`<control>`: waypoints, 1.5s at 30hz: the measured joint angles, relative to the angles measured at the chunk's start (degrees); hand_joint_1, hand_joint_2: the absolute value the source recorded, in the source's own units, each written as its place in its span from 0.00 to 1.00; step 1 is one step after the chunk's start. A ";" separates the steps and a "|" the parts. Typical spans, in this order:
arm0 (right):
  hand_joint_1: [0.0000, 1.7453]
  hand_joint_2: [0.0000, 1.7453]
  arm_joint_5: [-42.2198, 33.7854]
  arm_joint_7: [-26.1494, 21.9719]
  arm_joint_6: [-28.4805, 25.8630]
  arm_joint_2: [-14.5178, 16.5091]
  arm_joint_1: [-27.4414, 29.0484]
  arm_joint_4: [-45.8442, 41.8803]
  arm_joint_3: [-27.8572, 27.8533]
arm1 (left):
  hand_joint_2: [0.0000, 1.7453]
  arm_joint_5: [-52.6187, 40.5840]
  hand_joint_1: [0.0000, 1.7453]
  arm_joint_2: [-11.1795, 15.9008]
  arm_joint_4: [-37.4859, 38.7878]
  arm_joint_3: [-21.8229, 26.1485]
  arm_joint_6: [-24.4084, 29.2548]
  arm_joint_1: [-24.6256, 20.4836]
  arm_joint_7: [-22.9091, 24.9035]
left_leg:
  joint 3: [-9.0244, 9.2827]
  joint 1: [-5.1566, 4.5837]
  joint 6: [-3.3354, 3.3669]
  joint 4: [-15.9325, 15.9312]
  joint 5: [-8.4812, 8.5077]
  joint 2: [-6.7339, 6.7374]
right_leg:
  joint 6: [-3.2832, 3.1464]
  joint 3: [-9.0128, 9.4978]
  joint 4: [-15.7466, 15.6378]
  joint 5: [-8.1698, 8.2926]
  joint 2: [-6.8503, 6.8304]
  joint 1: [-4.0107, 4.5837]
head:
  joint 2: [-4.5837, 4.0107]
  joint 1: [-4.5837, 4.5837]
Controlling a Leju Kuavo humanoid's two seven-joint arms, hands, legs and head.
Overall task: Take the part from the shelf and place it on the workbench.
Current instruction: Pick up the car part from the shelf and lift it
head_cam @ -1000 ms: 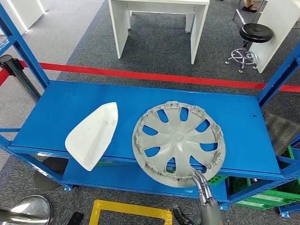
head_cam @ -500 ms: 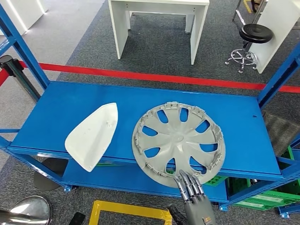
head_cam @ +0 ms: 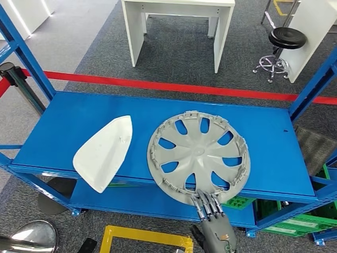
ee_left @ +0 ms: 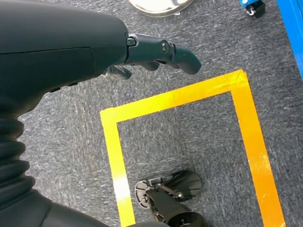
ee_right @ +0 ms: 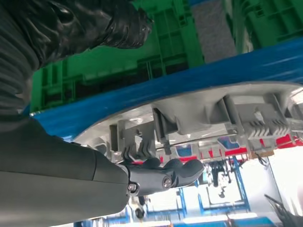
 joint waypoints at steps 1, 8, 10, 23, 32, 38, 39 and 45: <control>0.00 1.00 0.52 0.32 0.08 0.00 -0.55 0.46 0.07 | 1.00 -0.01 0.00 0.03 0.00 0.00 -0.04 -0.01 0.02 | 0.00 0.00 0.00 0.00 0.00 0.00 | 0.00 0.00 0.00 0.00 0.00 0.00 | 0.00 -0.01; 0.00 1.00 3.35 2.28 1.97 -0.02 -2.73 1.21 0.78 | 1.00 -0.15 0.00 0.11 0.00 0.02 -0.25 -0.02 0.01 | 0.01 0.00 -0.01 0.00 0.02 0.00 | 0.00 0.02 0.01 0.01 0.00 0.00 | 0.00 0.00; 0.00 1.00 4.72 3.13 2.29 -0.02 -2.99 1.24 0.90 | 1.00 -0.15 0.00 0.13 0.00 0.03 -0.28 -0.03 0.02 | 0.01 0.00 0.00 0.00 0.01 0.00 | 0.00 0.02 0.00 0.01 -0.01 0.00 | 0.00 0.00; 0.00 1.00 10.17 19.03 1.96 -5.48 -6.33 0.51 9.20 | 1.00 -1.02 0.00 0.11 0.00 0.88 -0.34 0.00 0.73 | 0.00 -0.01 0.01 0.01 0.01 -0.01 | 0.00 0.05 0.00 0.02 -0.03 -0.04 | 0.00 0.01; 0.00 1.00 10.13 22.66 0.75 -8.37 -7.49 -2.37 10.57 | 1.00 -1.78 0.00 0.11 0.00 1.07 -0.40 0.00 0.80 | -0.01 -0.02 0.01 0.02 0.01 -0.01 | 0.01 0.03 0.00 0.02 -0.02 -0.04 | 0.00 0.00; 0.00 1.00 10.13 23.45 0.65 -9.83 -8.32 -5.03 10.86 | 1.00 -1.95 0.00 0.08 0.00 1.39 -0.39 0.01 0.84 | -0.01 -0.01 0.01 0.02 0.02 -0.01 | 0.01 0.03 0.00 0.02 -0.03 -0.03 | 0.00 0.00; 0.00 1.00 10.13 23.42 0.65 -9.96 -8.37 -5.25 10.86 | 1.00 -2.02 0.00 0.07 0.00 1.41 -0.39 0.01 0.88 | -0.01 -0.01 0.01 0.02 0.02 -0.01 | 0.01 0.03 0.00 0.02 -0.03 -0.03 | 0.00 0.00; 0.00 1.00 10.13 23.32 0.65 -10.08 -8.40 -5.44 10.86 | 1.00 -2.19 0.00 0.05 0.00 1.44 -0.38 0.01 0.97 | -0.01 -0.01 0.01 0.02 0.02 -0.01 | 0.01 0.03 0.00 0.02 -0.03 -0.03 | 0.00 0.00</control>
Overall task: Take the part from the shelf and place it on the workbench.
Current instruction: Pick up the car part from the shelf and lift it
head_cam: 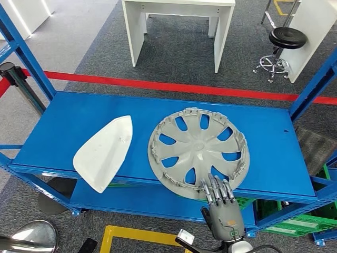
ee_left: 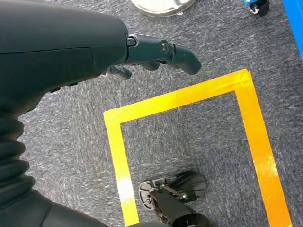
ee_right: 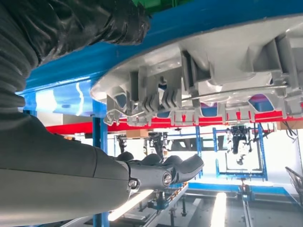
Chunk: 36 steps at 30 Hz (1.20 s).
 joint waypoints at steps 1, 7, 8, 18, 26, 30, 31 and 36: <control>0.00 1.00 0.00 -0.01 0.00 0.00 0.00 0.00 0.00 | 1.00 -0.01 0.00 0.00 0.00 0.00 0.00 0.00 0.00 | 0.00 0.00 0.00 0.00 0.00 0.00 | 0.00 0.00 0.00 0.00 0.00 0.00 | 0.00 0.00; 0.00 1.00 0.00 -0.02 0.00 0.01 0.03 0.07 0.12 | 1.00 -0.35 0.00 -0.05 0.00 0.10 -0.02 0.01 -0.01 | 0.00 0.00 0.00 0.00 0.00 0.00 | 0.00 0.00 0.00 0.00 0.00 0.00 | 0.00 0.00; 0.00 1.00 -0.01 -0.80 0.01 0.13 0.14 0.37 0.18 | 1.00 -0.63 0.00 -0.08 0.00 0.19 -0.04 0.00 -0.02 | 0.00 0.00 0.00 0.00 0.00 0.00 | 0.00 -0.01 0.00 0.00 0.00 0.00 | 0.00 0.00; 0.00 1.00 -1.28 -16.22 1.26 5.91 -1.58 11.21 -6.49 | 1.00 -3.60 0.00 -0.13 0.00 0.39 -1.06 -0.22 -0.16 | 0.01 0.00 0.04 0.00 0.03 0.00 | 0.00 0.01 0.00 0.01 0.01 0.00 | 0.00 -0.01; 0.00 1.00 -0.08 -6.13 1.71 4.58 -4.88 12.07 -4.16 | 1.00 -4.17 0.00 -0.13 0.00 0.43 -1.22 -0.24 0.14 | 0.00 0.00 0.05 0.00 0.04 0.00 | 0.01 0.01 0.00 0.03 0.00 -0.01 | 0.00 0.00; 0.00 1.00 -0.08 -3.71 1.91 3.30 -6.24 12.07 -2.05 | 1.00 -4.38 0.00 -0.13 0.00 0.60 -1.37 -0.24 0.20 | 0.00 0.00 0.05 0.00 0.04 0.00 | 0.02 0.01 0.00 0.03 0.00 -0.02 | 0.00 0.01; 0.00 1.00 -0.07 -3.43 2.11 3.08 -6.54 12.07 -1.61 | 1.00 -4.45 0.00 -0.13 0.00 0.68 -1.40 -0.25 0.20 | -0.01 0.00 0.05 0.00 0.04 0.00 | 0.02 0.01 0.00 0.03 0.01 -0.02 | 0.00 0.01; 0.00 1.00 -0.07 -4.82 4.05 2.77 -7.92 12.58 -0.37 | 1.00 -4.97 0.00 -0.14 0.00 0.95 -1.71 -0.30 0.20 | -0.01 0.00 0.05 0.00 0.04 0.00 | 0.01 -0.01 0.00 0.03 0.00 0.00 | 0.00 0.00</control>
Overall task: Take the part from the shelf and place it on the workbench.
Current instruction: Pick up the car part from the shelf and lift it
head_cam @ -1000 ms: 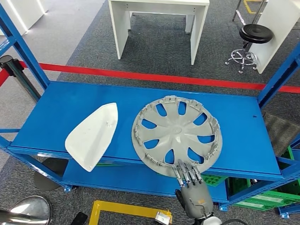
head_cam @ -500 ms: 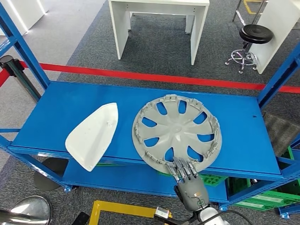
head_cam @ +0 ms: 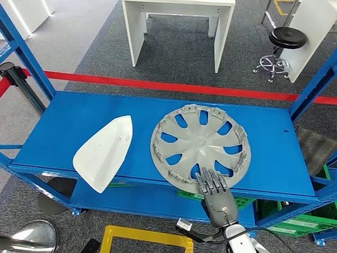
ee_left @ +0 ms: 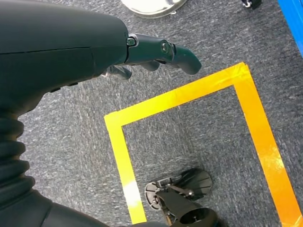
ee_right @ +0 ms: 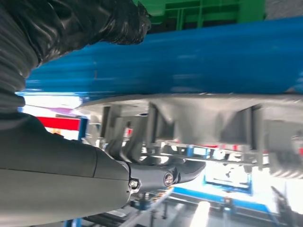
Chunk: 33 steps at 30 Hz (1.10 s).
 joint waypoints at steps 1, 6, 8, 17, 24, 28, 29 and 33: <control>0.00 1.00 0.00 -1.04 0.55 0.08 -0.25 0.37 -0.09 | 1.00 -0.08 0.00 -0.01 0.00 0.01 -0.07 -0.02 0.00 | 0.00 0.00 0.00 0.00 0.00 0.00 | 0.00 0.00 0.00 0.00 0.00 0.01 | 0.00 0.00; 0.25 1.00 -0.99 -9.32 4.10 1.42 -2.25 4.36 -3.00 | 1.00 -1.17 0.00 -0.01 0.00 0.03 -0.38 -0.28 0.11 | 0.04 0.01 -0.01 0.00 0.01 0.02 | -0.01 0.02 0.00 0.02 0.05 0.03 | 0.00 0.00; 0.75 1.00 -1.66 -11.75 4.92 2.02 -3.49 6.36 -4.25 | 1.00 -1.56 0.00 -0.02 0.00 0.03 -0.50 -0.44 0.32 | 0.10 0.01 -0.02 -0.01 0.02 0.04 | -0.02 0.04 0.00 0.04 0.08 0.03 | 0.00 0.00; 1.00 1.00 -8.55 -19.43 4.49 4.80 -6.14 11.91 -8.52 | 1.00 -2.45 0.00 -0.04 0.00 0.42 -0.85 -0.86 0.66 | 0.56 0.02 -0.01 -0.03 -0.02 0.04 | -0.03 -0.20 -0.04 -0.03 0.07 0.01 | 0.00 0.00; 1.00 1.00 -18.07 -26.92 2.87 6.26 -4.65 11.16 -11.28 | 1.00 -3.07 0.00 -0.03 0.00 1.12 -0.74 -0.79 0.64 | 0.64 0.01 0.01 -0.02 0.00 0.03 | -0.02 -0.06 -0.04 -0.01 -0.02 -0.01 | 0.00 0.01; 1.00 1.00 -22.39 -29.56 1.27 7.01 -1.98 8.18 -12.56 | 1.00 -3.13 0.00 -0.04 0.00 1.89 -0.50 -0.54 0.28 | 0.58 0.00 0.02 0.00 0.00 0.02 | -0.02 0.32 -0.03 0.00 -0.07 -0.01 | 0.00 0.01; 1.00 1.00 -23.44 -30.09 1.04 7.19 -1.20 7.21 -12.76 | 1.00 -3.13 0.00 -0.05 0.00 2.08 -0.42 -0.49 0.11 | 0.55 0.00 0.02 0.00 0.00 0.02 | -0.02 0.47 -0.03 0.00 -0.06 -0.01 | 0.00 0.00; 1.00 1.00 -25.68 -31.21 0.22 7.64 2.96 1.98 -13.04 | 1.00 -2.77 0.00 -0.06 0.00 3.15 0.00 -0.21 -0.39 | 0.45 0.00 0.03 0.01 -0.04 0.01 | -0.03 0.48 -0.02 -0.03 -0.07 0.01 | 0.00 0.00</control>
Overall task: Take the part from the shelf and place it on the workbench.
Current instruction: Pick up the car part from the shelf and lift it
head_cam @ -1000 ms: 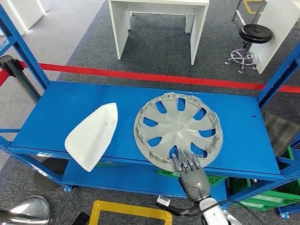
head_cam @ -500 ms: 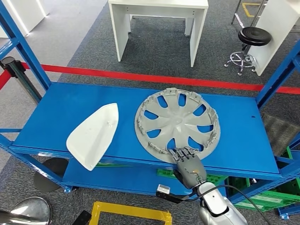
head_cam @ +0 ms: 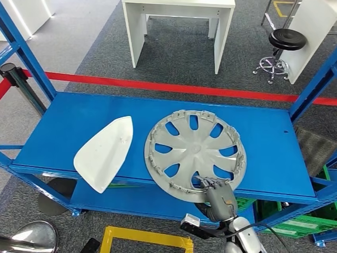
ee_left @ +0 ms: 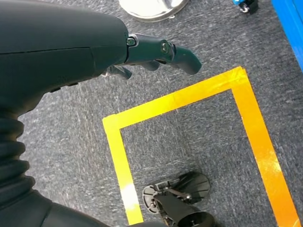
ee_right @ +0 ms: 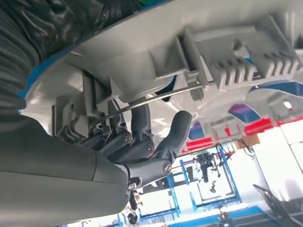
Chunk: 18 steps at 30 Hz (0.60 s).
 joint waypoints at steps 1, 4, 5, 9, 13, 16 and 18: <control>1.00 1.00 -0.04 0.15 -0.17 0.13 1.14 -1.53 0.03 | 1.00 0.12 0.00 0.00 0.00 0.28 0.10 0.05 -0.02 | -0.03 0.00 0.00 0.00 -0.01 0.00 | 0.00 -0.03 0.00 -0.01 0.00 0.00 | 0.00 0.00; 1.00 1.00 -0.45 0.61 -1.41 0.36 4.42 -6.35 0.41 | 1.00 0.67 0.00 -0.03 0.00 1.16 0.47 0.22 -0.05 | -0.10 0.01 -0.01 -0.02 -0.03 0.00 | -0.03 -0.10 0.00 -0.05 -0.01 0.03 | 0.00 0.00; 1.00 1.00 -0.76 0.67 -2.03 0.38 5.51 -8.01 0.61 | 1.00 0.87 0.00 -0.04 0.00 1.51 0.62 0.28 -0.07 | -0.11 0.01 -0.02 -0.02 -0.03 0.00 | -0.04 -0.12 0.00 -0.05 -0.01 0.04 | 0.00 0.00; 1.00 1.00 -1.49 1.14 -3.68 0.39 9.78 -14.42 1.51 | 1.00 1.44 0.00 -0.04 0.00 2.80 1.06 0.46 -0.17 | -0.17 0.01 -0.02 -0.03 -0.03 0.00 | -0.04 -0.17 0.00 -0.05 -0.02 0.04 | 0.00 0.00; 1.00 1.00 -0.62 2.99 -4.20 0.37 12.92 -19.77 1.95 | 1.00 2.01 0.00 -0.05 0.00 3.81 1.23 0.63 -0.38 | -0.22 0.01 -0.02 -0.03 -0.02 0.00 | -0.04 -0.23 0.01 -0.05 -0.01 0.03 | 0.00 0.01; 1.00 1.00 0.00 4.60 -4.23 0.32 14.25 -22.04 1.96 | 1.00 2.03 0.00 -0.08 0.00 4.46 1.26 0.67 -0.53 | -0.27 0.01 -0.02 -0.02 -0.02 0.00 | -0.03 -0.27 0.00 -0.04 -0.01 0.01 | 0.00 0.01; 1.00 1.00 -1.23 4.71 -4.25 0.29 14.73 -22.80 1.91 | 1.00 1.91 0.00 -0.09 0.00 4.74 1.27 0.68 -0.61 | -0.29 0.01 -0.01 -0.02 -0.02 0.00 | -0.03 -0.28 0.00 -0.04 0.00 0.00 | 0.00 0.01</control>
